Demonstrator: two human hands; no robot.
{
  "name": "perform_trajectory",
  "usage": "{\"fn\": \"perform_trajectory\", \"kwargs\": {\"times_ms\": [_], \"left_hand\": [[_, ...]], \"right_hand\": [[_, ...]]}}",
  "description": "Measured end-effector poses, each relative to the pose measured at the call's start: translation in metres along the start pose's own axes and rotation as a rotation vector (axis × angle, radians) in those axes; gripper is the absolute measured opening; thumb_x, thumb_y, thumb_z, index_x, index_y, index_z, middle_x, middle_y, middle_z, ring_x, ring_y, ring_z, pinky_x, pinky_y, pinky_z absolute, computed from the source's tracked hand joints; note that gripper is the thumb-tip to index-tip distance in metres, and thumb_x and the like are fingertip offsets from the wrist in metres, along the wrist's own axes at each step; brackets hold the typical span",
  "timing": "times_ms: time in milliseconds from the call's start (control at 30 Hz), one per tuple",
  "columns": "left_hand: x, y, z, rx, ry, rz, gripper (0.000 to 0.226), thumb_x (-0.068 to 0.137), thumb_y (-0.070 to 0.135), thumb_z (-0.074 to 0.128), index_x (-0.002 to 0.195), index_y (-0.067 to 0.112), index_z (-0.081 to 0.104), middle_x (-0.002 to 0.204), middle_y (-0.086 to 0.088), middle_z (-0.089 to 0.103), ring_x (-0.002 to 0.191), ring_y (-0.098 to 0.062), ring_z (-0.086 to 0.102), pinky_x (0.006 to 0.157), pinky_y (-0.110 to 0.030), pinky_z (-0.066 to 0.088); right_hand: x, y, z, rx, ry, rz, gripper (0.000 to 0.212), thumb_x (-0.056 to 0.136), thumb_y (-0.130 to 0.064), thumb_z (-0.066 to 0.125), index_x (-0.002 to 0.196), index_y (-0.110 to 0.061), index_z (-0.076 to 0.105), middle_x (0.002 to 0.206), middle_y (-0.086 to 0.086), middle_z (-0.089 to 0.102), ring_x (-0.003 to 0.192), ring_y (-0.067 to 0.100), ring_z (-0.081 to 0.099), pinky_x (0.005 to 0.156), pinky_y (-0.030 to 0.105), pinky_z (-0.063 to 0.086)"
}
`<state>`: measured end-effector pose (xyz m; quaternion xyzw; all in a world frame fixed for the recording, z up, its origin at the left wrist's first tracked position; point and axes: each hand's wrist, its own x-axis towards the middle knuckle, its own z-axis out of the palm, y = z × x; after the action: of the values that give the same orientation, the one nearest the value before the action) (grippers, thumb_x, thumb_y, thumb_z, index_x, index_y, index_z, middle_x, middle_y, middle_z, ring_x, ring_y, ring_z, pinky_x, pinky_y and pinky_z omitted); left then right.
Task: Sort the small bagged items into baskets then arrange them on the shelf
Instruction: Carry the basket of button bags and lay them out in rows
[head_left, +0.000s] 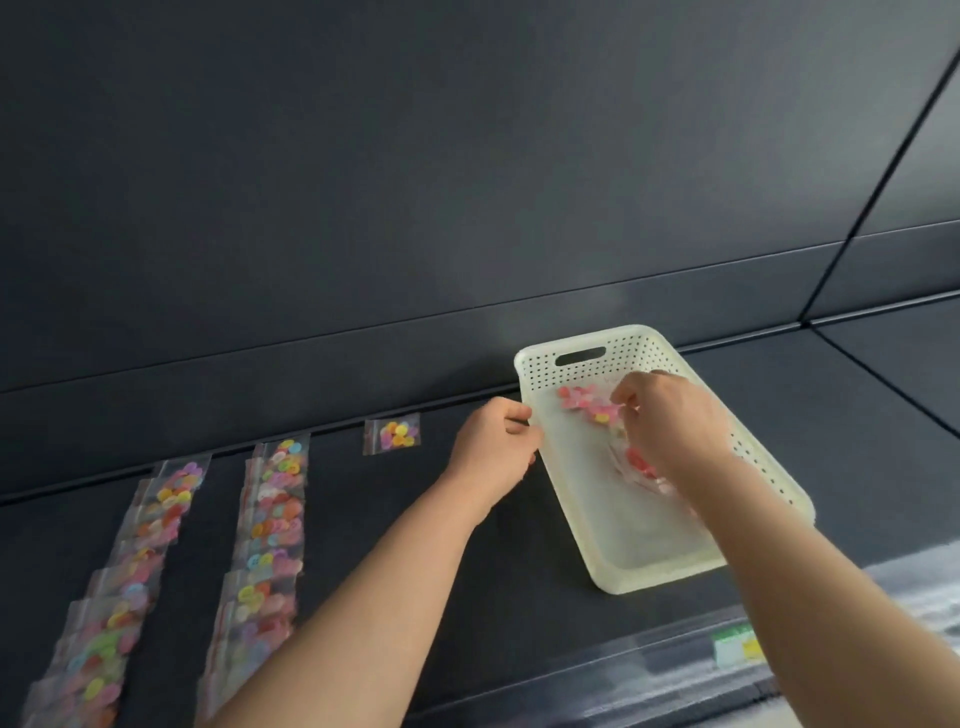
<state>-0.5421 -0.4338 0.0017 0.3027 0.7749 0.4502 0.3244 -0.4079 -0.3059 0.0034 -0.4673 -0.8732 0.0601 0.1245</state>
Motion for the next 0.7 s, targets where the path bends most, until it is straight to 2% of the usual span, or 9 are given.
{"fn": "perform_trajectory", "kwargs": {"times_ms": [100, 233, 300, 400, 467, 567, 633, 700], "left_hand": [[-0.005, 0.005, 0.014, -0.003, 0.027, -0.001, 0.023, 0.095, 0.019, 0.056, 0.117, 0.02, 0.061, 0.097, 0.008, 0.068, 0.077, -0.005, 0.066, 0.071, -0.026, 0.056], [-0.009, 0.01, 0.026, 0.014, 0.047, -0.004, 0.023, 0.095, 0.017, 0.055, 0.117, 0.02, 0.061, 0.099, 0.008, 0.068, 0.078, -0.003, 0.066, 0.074, -0.025, 0.056], [-0.011, 0.012, 0.03, 0.018, 0.058, -0.01, 0.024, 0.094, 0.016, 0.055, 0.117, 0.02, 0.061, 0.1, 0.009, 0.069, 0.078, -0.003, 0.066, 0.076, -0.027, 0.056], [-0.012, 0.014, 0.032, 0.015, 0.063, -0.019, 0.025, 0.094, 0.016, 0.055, 0.119, 0.02, 0.061, 0.101, 0.009, 0.068, 0.08, -0.003, 0.066, 0.072, -0.024, 0.055], [-0.014, 0.014, 0.032, 0.002, 0.058, -0.021, 0.025, 0.095, 0.016, 0.055, 0.119, 0.02, 0.059, 0.1, 0.009, 0.067, 0.081, -0.004, 0.065, 0.071, -0.023, 0.054], [-0.016, 0.014, 0.029, -0.013, 0.066, -0.017, 0.022, 0.094, 0.016, 0.056, 0.116, 0.022, 0.058, 0.096, 0.01, 0.065, 0.083, -0.006, 0.066, 0.075, -0.027, 0.056], [-0.018, 0.014, 0.024, -0.027, 0.082, -0.011, 0.02, 0.095, 0.016, 0.056, 0.114, 0.022, 0.058, 0.097, 0.009, 0.065, 0.084, -0.007, 0.066, 0.074, -0.027, 0.056], [-0.019, 0.014, 0.016, -0.081, 0.113, 0.001, 0.016, 0.096, 0.019, 0.057, 0.112, 0.021, 0.061, 0.101, 0.007, 0.066, 0.084, -0.007, 0.066, 0.072, -0.026, 0.056]], "right_hand": [[0.002, 0.027, -0.001, 0.011, -0.115, 0.033, 0.03, 0.086, -0.01, 0.054, 0.104, -0.031, 0.066, 0.106, -0.006, 0.066, 0.096, 0.018, 0.061, 0.069, 0.03, 0.051], [-0.001, 0.039, 0.004, 0.01, -0.23, -0.107, 0.029, 0.091, -0.022, 0.052, 0.113, -0.036, 0.065, 0.115, -0.004, 0.059, 0.107, 0.018, 0.052, 0.086, 0.035, 0.049], [-0.002, 0.039, 0.006, -0.074, -0.277, -0.152, 0.028, 0.092, -0.025, 0.049, 0.112, -0.038, 0.064, 0.115, -0.001, 0.053, 0.109, 0.02, 0.046, 0.086, 0.034, 0.045], [0.001, 0.039, 0.006, -0.18, -0.262, -0.169, 0.022, 0.089, -0.026, 0.051, 0.1, -0.035, 0.068, 0.11, -0.001, 0.051, 0.104, 0.02, 0.045, 0.084, 0.033, 0.043], [0.002, 0.041, 0.008, -0.16, -0.237, -0.15, 0.021, 0.09, -0.026, 0.048, 0.099, -0.032, 0.066, 0.11, -0.002, 0.052, 0.105, 0.02, 0.045, 0.086, 0.034, 0.042], [0.005, 0.039, 0.005, -0.007, -0.148, -0.123, 0.016, 0.096, -0.027, 0.044, 0.101, -0.026, 0.059, 0.108, -0.002, 0.057, 0.103, 0.021, 0.05, 0.084, 0.037, 0.042], [0.007, 0.029, -0.005, 0.223, -0.067, -0.106, 0.013, 0.097, -0.024, 0.043, 0.095, -0.021, 0.055, 0.097, -0.001, 0.063, 0.087, 0.021, 0.058, 0.074, 0.036, 0.045], [0.009, 0.012, -0.021, 0.448, -0.042, -0.102, 0.01, 0.095, -0.02, 0.046, 0.09, -0.02, 0.054, 0.079, -0.003, 0.066, 0.064, 0.014, 0.063, 0.061, 0.032, 0.046]]}}
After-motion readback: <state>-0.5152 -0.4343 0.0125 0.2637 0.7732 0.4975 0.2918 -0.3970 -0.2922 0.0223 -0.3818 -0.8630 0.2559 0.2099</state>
